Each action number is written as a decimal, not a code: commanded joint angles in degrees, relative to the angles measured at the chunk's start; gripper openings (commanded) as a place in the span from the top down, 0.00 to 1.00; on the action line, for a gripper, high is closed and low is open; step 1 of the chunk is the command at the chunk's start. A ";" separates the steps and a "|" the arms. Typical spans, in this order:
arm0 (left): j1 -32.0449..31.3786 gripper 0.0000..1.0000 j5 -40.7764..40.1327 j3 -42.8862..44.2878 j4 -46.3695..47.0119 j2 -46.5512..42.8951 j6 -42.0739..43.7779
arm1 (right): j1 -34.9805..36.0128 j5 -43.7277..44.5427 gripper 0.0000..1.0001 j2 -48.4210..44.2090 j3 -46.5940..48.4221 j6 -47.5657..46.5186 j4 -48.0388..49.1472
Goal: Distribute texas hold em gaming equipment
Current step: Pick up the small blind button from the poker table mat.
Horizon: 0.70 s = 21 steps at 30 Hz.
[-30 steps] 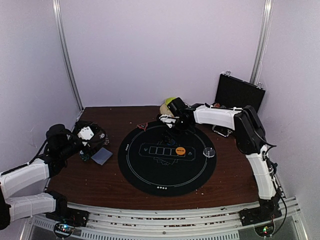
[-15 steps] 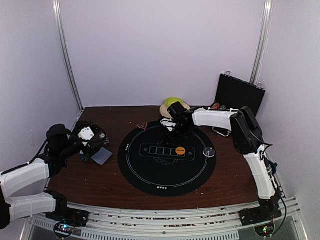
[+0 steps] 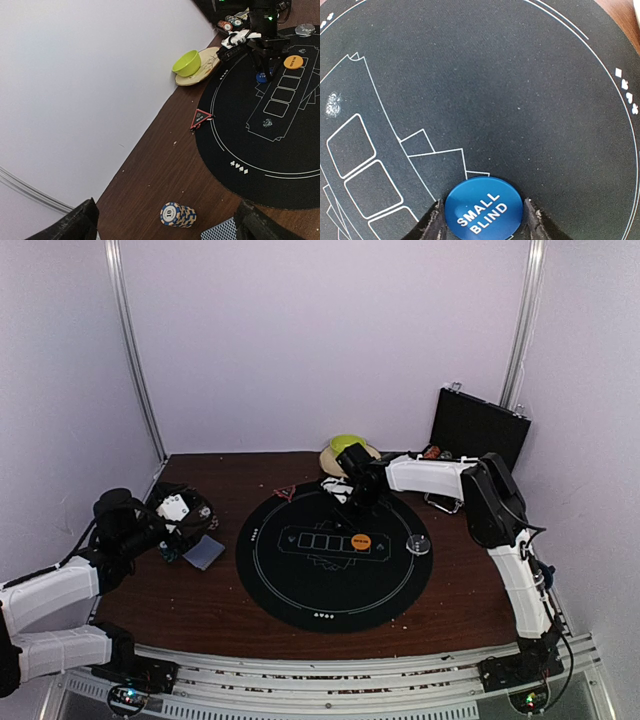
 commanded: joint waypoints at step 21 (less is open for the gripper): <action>0.35 0.02 0.78 -0.63 1.80 0.42 0.49 | 0.79 -7.61 0.61 -5.30 -1.04 -5.71 -5.60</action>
